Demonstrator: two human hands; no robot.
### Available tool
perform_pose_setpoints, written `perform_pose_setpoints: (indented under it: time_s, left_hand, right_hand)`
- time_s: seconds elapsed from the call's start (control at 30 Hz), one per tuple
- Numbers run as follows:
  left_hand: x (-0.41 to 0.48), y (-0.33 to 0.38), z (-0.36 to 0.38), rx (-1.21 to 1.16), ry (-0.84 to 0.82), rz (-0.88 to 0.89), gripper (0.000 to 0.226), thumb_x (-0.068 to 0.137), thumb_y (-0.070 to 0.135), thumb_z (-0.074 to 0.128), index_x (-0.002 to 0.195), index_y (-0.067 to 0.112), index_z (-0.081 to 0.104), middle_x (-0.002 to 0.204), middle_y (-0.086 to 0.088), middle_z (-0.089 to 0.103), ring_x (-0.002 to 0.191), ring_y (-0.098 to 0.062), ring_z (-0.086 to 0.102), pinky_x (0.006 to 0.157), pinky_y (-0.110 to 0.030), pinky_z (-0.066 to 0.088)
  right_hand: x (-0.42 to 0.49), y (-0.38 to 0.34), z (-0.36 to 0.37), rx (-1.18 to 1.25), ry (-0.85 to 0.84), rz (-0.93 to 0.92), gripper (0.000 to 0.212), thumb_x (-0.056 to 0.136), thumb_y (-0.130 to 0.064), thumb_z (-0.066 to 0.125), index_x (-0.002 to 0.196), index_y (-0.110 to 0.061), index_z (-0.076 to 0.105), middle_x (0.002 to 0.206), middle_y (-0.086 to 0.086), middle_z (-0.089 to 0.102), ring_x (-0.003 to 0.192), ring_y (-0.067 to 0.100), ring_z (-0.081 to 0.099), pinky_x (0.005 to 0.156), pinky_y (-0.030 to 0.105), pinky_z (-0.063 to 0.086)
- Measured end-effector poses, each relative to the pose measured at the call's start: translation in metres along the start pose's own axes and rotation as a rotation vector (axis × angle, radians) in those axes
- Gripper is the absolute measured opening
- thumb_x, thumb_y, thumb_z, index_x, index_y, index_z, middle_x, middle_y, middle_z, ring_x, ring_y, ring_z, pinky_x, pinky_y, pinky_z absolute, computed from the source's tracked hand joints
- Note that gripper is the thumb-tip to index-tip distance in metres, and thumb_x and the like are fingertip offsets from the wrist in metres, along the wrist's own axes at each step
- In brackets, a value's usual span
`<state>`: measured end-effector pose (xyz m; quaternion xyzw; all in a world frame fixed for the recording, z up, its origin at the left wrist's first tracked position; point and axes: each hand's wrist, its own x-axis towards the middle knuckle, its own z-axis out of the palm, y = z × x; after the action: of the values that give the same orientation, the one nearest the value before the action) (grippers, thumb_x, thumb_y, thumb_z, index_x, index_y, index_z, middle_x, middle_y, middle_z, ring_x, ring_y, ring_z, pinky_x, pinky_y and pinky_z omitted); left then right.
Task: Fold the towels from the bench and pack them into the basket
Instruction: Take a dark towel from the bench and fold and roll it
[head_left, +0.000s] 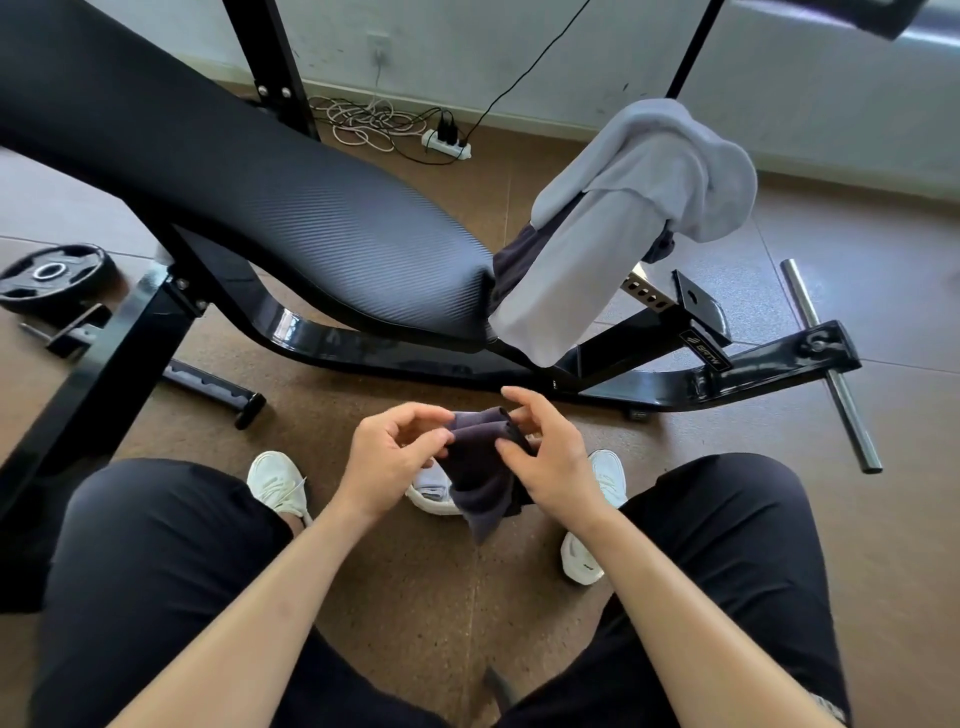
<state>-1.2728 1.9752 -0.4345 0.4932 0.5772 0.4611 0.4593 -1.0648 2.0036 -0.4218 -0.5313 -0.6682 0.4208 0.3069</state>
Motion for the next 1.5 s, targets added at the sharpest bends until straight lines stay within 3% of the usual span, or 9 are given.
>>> perform_pose_setpoints:
  time_s: [0.27, 0.4, 0.5, 0.67, 1.0, 1.1, 1.2, 1.4, 1.5]
  left_hand:
    - [0.009, -0.017, -0.018, 0.428, -0.201, -0.063, 0.097, 0.072, 0.036, 0.09, 0.154, 0.032, 0.037, 0.15, 0.006, 0.048, 0.136, -0.013, 0.046, 0.109, -0.04, 0.046]
    - [0.012, -0.017, -0.015, 0.297, -0.259, -0.108, 0.052, 0.085, 0.033, 0.081, 0.132, 0.03, 0.06, 0.128, 0.007, 0.066, 0.122, -0.015, 0.061, 0.105, -0.043, 0.051]
    - [0.013, -0.014, -0.012, 0.117, -0.226, -0.043, 0.01, 0.092, 0.021, 0.073, 0.097, 0.027, 0.067, 0.09, 0.01, 0.072, 0.087, -0.007, 0.067, 0.082, -0.031, 0.055]
    - [0.01, -0.005, -0.006, 0.009, -0.167, -0.017, 0.011, 0.098, 0.013, 0.064, 0.091, 0.02, 0.059, 0.076, 0.009, 0.062, 0.072, -0.001, 0.058, 0.065, -0.016, 0.048]
    - [0.005, 0.002, 0.003, -0.001, -0.144, -0.039, 0.008, 0.1, 0.015, 0.061, 0.094, 0.017, 0.057, 0.081, 0.003, 0.061, 0.07, 0.001, 0.058, 0.063, -0.015, 0.048]
    - [0.006, 0.0, 0.001, -0.013, -0.163, -0.037, 0.008, 0.099, 0.012, 0.063, 0.095, 0.017, 0.058, 0.084, 0.003, 0.064, 0.077, -0.004, 0.061, 0.068, -0.018, 0.05]
    - [0.007, -0.001, 0.0, -0.024, -0.16, -0.045, 0.01, 0.097, 0.011, 0.066, 0.094, 0.019, 0.061, 0.085, 0.007, 0.067, 0.081, -0.004, 0.064, 0.073, -0.019, 0.052]
    - [0.008, 0.0, -0.003, -0.014, -0.2, -0.091, 0.008, 0.096, 0.013, 0.067, 0.098, 0.021, 0.065, 0.09, 0.006, 0.071, 0.086, -0.004, 0.067, 0.076, -0.02, 0.053]
    - [0.008, 0.005, -0.01, 0.014, -0.239, -0.134, 0.009, 0.098, 0.023, 0.064, 0.106, 0.02, 0.067, 0.098, 0.002, 0.071, 0.091, -0.001, 0.067, 0.078, -0.017, 0.051]
  right_hand:
    - [0.003, -0.001, -0.043, 0.305, -0.127, 0.04, 0.028, 0.094, 0.004, 0.064, 0.113, -0.015, 0.069, 0.108, 0.005, 0.074, 0.109, 0.022, 0.069, 0.096, 0.034, 0.056]
    - [0.002, 0.002, -0.058, 0.363, -0.117, 0.075, 0.024, 0.094, 0.006, 0.063, 0.113, -0.008, 0.067, 0.107, 0.007, 0.074, 0.107, 0.019, 0.07, 0.092, 0.026, 0.054]
    - [0.004, 0.006, -0.063, 0.289, -0.097, 0.111, 0.022, 0.094, 0.002, 0.065, 0.11, -0.013, 0.067, 0.103, 0.004, 0.074, 0.104, 0.018, 0.07, 0.09, 0.029, 0.055]
    - [0.003, 0.008, -0.06, 0.187, -0.13, 0.141, 0.028, 0.086, 0.009, 0.065, 0.107, -0.01, 0.063, 0.099, 0.016, 0.069, 0.093, 0.02, 0.07, 0.085, 0.038, 0.056]
    - [-0.01, -0.02, -0.032, -0.043, -0.502, -0.015, 0.084, 0.087, -0.013, 0.075, 0.15, -0.052, 0.035, 0.147, -0.022, 0.048, 0.132, 0.007, 0.054, 0.106, 0.04, 0.052]
    - [-0.013, -0.025, -0.029, -0.038, -0.55, -0.031, 0.079, 0.091, -0.004, 0.067, 0.15, -0.049, 0.039, 0.15, -0.024, 0.046, 0.124, 0.013, 0.061, 0.103, 0.038, 0.053]
    - [-0.014, -0.029, -0.033, -0.013, -0.565, -0.02, 0.076, 0.093, 0.0, 0.062, 0.15, -0.045, 0.042, 0.148, -0.025, 0.05, 0.116, -0.007, 0.058, 0.09, 0.013, 0.047]
    - [-0.017, -0.026, -0.037, -0.032, -0.547, 0.007, 0.066, 0.092, 0.012, 0.057, 0.149, -0.02, 0.047, 0.097, -0.046, 0.061, 0.074, -0.025, 0.055, 0.064, 0.001, 0.042]
    - [-0.016, -0.025, -0.04, 0.04, -0.476, 0.034, 0.065, 0.094, 0.01, 0.057, 0.149, -0.024, 0.047, 0.141, -0.016, 0.058, 0.087, -0.012, 0.066, 0.072, 0.012, 0.052]
